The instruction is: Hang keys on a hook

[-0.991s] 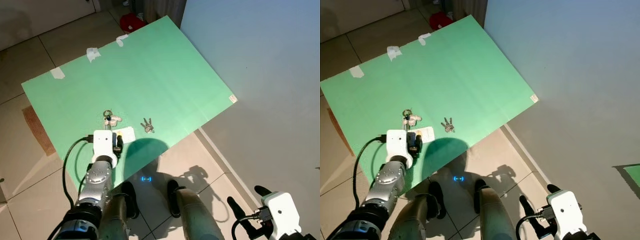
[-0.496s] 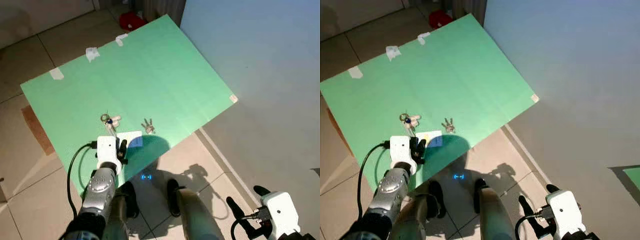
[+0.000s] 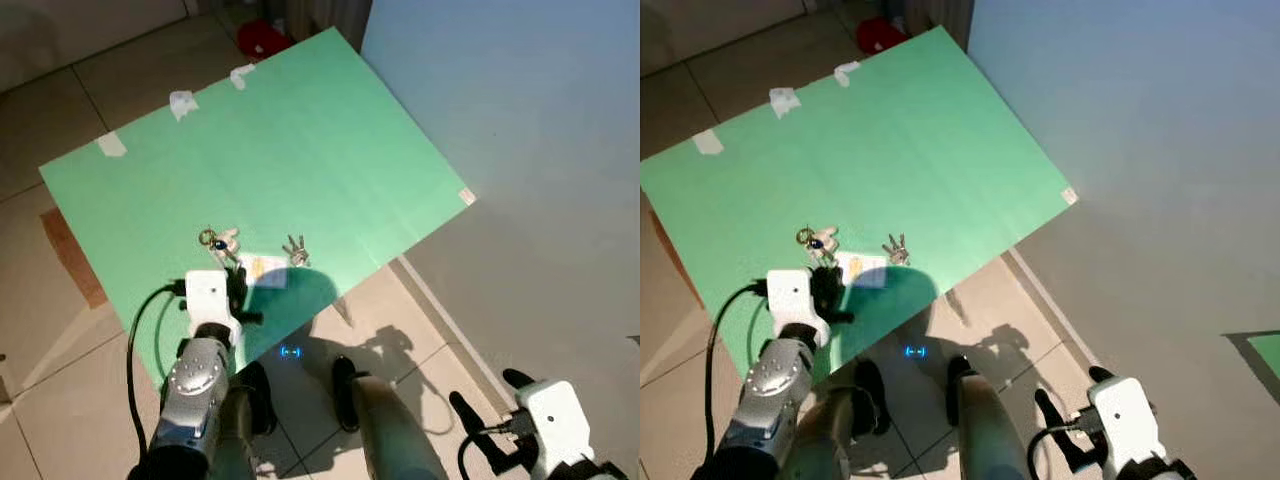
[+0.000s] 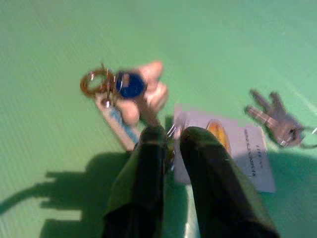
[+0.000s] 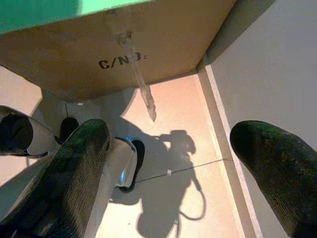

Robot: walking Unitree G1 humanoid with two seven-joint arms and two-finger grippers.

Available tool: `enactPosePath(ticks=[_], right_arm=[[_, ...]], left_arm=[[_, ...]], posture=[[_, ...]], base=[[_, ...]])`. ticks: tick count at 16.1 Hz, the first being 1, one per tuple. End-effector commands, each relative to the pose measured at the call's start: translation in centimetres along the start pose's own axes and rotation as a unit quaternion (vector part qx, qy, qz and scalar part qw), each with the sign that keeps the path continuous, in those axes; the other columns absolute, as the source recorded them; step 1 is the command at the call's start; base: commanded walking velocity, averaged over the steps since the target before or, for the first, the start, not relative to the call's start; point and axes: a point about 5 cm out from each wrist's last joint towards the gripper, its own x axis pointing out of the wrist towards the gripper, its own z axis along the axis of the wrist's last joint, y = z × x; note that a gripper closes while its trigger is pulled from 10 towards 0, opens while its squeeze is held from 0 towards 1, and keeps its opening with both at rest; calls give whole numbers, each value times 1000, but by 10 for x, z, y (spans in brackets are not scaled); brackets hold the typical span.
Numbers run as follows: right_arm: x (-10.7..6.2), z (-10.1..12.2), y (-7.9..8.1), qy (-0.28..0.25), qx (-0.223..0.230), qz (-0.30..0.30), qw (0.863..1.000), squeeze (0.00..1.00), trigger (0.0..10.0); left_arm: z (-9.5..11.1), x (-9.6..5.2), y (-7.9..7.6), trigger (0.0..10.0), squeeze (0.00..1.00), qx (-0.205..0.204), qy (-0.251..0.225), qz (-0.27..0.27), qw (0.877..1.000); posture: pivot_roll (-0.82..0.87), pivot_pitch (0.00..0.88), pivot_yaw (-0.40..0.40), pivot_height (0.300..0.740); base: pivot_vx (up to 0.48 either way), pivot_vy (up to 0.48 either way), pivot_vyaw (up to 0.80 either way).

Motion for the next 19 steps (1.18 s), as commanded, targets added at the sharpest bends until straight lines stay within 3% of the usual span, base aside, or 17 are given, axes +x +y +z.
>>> enactPosePath(ticks=[1, 6, 7, 8, 9, 10, 13, 16, 19], right_arm=[[-2, -9, 2, 17, 8, 0, 1000, 0, 10000], [9, -7, 3, 7, 10, 4, 1000, 0, 10000], [10, -7, 3, 5, 10, 5, 1000, 0, 10000], [10, -7, 4, 5, 10, 5, 1000, 0, 10000], [10, -7, 3, 5, 10, 5, 1000, 0, 10000], [8, -7, 2, 5, 10, 2, 1000, 0, 10000], [1, -6, 3, -3, 24, 12, 1000, 0, 10000], [-7, -6, 9, 1, 39, 60, 997, 0, 10000], [-9, -1, 20, -1, 63, 130, 990, 0, 10000]], left_arm=[[-7, -8, -4, 0, 0, 2, 21, -11, 1000], [15, -9, -11, 0, 0, -23, -3, -28, 999], [16, -9, -15, 0, 0, -11, 0, -37, 999], [13, -7, -15, 3020, 0, 17, 10, -28, 999], [9, -4, -9, 10000, 1000, 24, 18, -20, 999], [5, 4, 3, 10000, 1000, 55, 26, -6, 998], [19, 24, 23, 10000, 1000, 75, 23, 8, 997], [23, 41, 24, 10000, 1000, 78, 30, -13, 996], [15, 50, 19, 10000, 1000, 48, 62, -32, 996]], posture=[[-372, 375, -70, 740], [-346, 360, -61, 740], [-348, 363, -62, 740], [-348, 363, -62, 740], [-356, 367, -63, 740], [-359, 368, -65, 740], [-381, 370, -60, 740], [-399, 377, -51, 740], [-422, 392, -48, 740]], base=[[0, 0, 0], [0, 0, 0], [0, 0, 0], [0, 0, 0], [0, 0, 0], [0, 0, 0], [0, 0, 0], [0, 0, 0], [0, 0, 0]])
